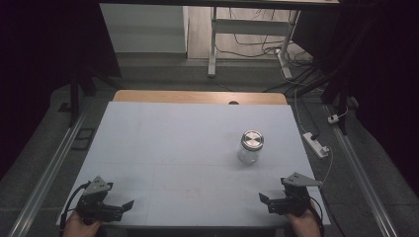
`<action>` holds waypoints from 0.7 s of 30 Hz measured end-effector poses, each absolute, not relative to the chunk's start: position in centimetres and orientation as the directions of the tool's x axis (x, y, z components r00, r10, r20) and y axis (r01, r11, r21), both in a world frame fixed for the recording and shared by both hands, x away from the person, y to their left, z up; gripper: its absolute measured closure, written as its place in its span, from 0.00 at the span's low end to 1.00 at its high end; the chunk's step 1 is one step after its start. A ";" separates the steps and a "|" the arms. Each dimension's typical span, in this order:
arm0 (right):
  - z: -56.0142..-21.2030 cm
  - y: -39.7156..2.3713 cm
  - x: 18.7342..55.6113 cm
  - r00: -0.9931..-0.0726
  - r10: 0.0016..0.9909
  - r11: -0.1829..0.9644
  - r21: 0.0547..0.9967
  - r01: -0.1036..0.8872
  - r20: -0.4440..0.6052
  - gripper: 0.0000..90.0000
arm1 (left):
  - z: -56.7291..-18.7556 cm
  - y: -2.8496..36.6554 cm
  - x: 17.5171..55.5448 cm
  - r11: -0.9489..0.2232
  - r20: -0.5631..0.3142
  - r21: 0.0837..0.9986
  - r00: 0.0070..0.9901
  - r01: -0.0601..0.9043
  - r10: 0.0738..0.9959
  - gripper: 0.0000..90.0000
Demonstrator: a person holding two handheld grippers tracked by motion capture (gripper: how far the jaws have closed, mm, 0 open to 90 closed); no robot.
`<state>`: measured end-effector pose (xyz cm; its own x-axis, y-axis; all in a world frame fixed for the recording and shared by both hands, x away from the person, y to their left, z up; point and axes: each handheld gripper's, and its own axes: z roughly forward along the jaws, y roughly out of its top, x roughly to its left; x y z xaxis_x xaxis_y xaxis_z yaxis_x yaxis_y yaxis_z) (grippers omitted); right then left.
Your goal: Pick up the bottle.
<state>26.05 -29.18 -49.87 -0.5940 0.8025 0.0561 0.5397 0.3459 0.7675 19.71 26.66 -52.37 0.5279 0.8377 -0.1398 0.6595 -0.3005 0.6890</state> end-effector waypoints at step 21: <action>-49.9 -29.0 26.1 -0.612 0.789 0.366 0.758 0.540 0.055 0.00 | -52.4 26.7 19.6 -0.303 -0.156 0.689 0.542 0.659 0.826 0.01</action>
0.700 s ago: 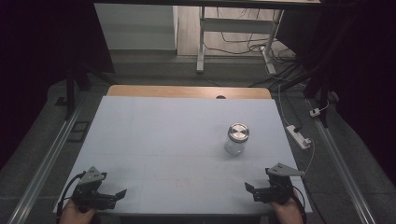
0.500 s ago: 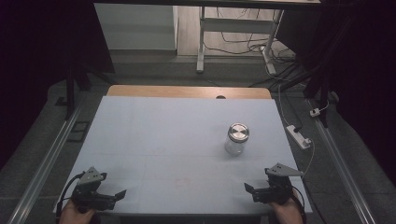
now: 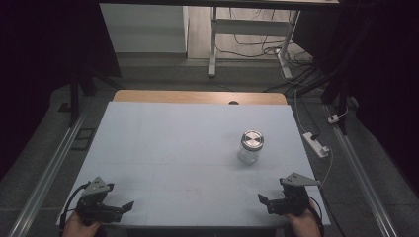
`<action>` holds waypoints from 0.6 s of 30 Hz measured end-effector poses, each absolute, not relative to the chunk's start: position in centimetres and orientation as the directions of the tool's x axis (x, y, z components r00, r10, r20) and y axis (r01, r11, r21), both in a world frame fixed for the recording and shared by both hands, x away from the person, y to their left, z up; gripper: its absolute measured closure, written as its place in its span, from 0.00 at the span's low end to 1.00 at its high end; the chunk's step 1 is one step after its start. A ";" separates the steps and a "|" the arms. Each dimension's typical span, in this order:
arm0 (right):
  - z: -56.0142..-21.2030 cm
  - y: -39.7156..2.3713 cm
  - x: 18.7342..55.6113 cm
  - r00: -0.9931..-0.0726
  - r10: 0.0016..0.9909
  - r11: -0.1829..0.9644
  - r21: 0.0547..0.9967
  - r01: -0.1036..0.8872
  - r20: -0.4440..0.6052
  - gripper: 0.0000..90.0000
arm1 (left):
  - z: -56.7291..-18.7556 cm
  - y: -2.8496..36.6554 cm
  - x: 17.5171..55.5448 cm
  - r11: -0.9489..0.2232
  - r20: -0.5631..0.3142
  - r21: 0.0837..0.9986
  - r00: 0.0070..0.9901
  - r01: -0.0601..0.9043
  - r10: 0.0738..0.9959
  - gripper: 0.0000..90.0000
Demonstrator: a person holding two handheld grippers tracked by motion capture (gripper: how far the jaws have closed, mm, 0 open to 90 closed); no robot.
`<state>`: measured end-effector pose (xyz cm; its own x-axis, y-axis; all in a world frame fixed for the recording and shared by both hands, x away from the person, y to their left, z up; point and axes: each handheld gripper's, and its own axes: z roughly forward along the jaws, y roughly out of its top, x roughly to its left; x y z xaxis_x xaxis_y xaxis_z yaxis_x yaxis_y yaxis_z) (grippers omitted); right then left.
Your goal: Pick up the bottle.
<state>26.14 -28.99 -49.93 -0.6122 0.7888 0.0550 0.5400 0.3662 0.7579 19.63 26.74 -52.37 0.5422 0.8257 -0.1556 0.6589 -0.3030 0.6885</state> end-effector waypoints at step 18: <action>-49.0 -28.8 25.9 -0.623 0.781 0.351 0.801 0.485 0.035 0.00 | -52.4 26.8 19.7 -0.302 -0.164 0.690 0.548 0.658 0.820 0.01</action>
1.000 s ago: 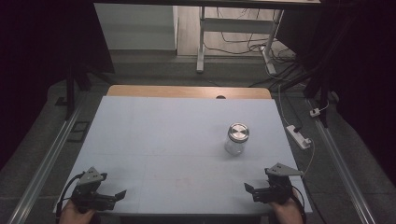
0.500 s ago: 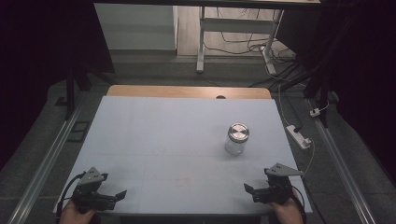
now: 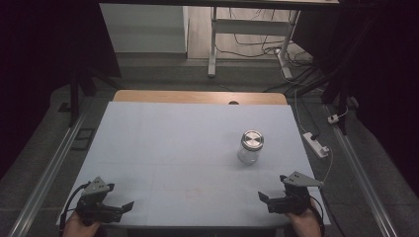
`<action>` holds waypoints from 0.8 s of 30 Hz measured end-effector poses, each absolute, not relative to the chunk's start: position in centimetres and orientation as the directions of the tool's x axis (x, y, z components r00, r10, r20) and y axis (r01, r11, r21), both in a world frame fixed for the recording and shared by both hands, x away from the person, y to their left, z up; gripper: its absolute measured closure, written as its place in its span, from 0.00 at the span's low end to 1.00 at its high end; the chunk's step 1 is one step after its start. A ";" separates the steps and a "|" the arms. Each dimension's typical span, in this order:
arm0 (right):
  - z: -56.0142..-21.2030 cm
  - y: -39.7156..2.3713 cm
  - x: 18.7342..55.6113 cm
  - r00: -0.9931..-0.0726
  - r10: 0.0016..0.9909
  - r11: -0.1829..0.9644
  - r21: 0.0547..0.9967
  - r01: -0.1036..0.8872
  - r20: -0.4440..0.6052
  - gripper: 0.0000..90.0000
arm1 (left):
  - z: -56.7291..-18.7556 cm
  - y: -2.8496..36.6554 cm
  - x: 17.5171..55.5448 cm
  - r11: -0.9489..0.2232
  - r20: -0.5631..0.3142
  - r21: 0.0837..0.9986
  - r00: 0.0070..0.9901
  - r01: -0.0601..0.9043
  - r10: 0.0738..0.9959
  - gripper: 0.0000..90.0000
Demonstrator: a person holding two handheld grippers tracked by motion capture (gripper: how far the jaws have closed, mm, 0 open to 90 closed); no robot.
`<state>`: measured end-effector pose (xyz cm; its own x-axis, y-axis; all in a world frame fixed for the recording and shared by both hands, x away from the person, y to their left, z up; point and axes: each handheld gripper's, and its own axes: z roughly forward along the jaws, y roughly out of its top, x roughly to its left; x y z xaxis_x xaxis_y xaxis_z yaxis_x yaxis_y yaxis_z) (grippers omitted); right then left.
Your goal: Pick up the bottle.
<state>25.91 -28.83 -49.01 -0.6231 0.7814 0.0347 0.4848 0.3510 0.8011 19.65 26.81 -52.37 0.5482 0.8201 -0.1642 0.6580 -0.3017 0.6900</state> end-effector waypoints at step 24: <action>-48.6 -27.1 27.8 -0.682 0.731 0.354 0.839 0.413 0.027 0.00 | -52.4 26.7 19.6 -0.320 -0.150 0.691 0.562 0.648 0.813 0.02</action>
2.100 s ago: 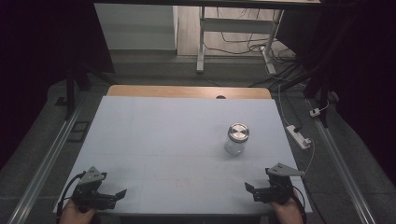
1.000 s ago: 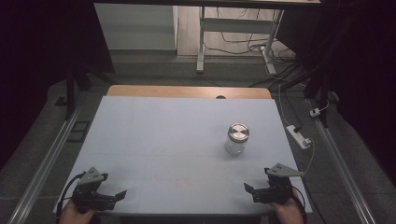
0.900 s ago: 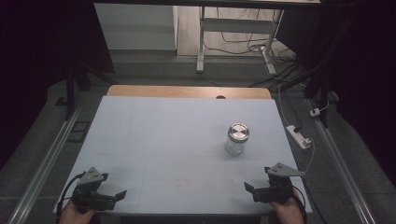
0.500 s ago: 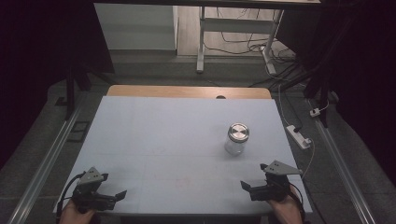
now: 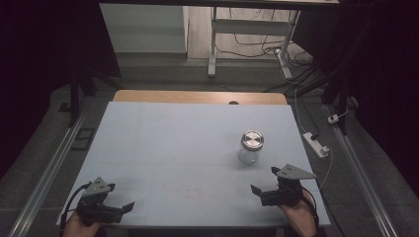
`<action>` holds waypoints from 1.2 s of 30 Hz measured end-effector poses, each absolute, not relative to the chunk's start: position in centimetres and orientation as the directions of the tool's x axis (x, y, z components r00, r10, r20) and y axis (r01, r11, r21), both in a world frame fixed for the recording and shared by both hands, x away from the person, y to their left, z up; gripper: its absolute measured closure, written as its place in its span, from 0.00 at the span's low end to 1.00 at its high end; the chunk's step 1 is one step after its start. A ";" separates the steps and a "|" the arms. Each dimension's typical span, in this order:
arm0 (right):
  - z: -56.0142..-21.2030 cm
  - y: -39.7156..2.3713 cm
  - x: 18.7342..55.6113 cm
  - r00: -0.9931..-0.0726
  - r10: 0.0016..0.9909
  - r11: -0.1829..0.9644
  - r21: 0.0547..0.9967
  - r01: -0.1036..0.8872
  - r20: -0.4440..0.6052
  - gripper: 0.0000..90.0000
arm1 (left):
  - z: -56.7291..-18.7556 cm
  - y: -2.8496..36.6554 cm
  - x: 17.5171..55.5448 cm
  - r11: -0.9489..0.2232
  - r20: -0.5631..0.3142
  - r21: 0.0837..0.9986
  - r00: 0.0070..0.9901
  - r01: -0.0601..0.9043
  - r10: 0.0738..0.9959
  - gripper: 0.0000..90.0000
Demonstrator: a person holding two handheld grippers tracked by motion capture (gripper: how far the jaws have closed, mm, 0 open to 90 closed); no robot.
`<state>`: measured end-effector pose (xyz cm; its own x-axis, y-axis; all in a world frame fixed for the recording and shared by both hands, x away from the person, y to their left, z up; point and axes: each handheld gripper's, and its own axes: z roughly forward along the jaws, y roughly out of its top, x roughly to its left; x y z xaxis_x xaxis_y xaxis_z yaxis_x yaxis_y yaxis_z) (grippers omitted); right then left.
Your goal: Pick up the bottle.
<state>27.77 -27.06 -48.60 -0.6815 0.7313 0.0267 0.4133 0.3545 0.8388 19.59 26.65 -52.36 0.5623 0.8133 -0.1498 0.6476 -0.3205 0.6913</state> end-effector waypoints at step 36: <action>-50.2 -24.3 30.1 -0.701 0.712 0.426 0.772 0.472 0.036 0.00 | -52.5 25.4 19.7 -0.444 -0.097 0.651 0.648 0.616 0.756 0.04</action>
<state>30.15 -24.31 -50.16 -0.7012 0.7120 0.0361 0.4724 0.4260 0.7716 19.73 25.42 -52.47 0.6478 0.7556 -0.0972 0.6156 -0.4440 0.6511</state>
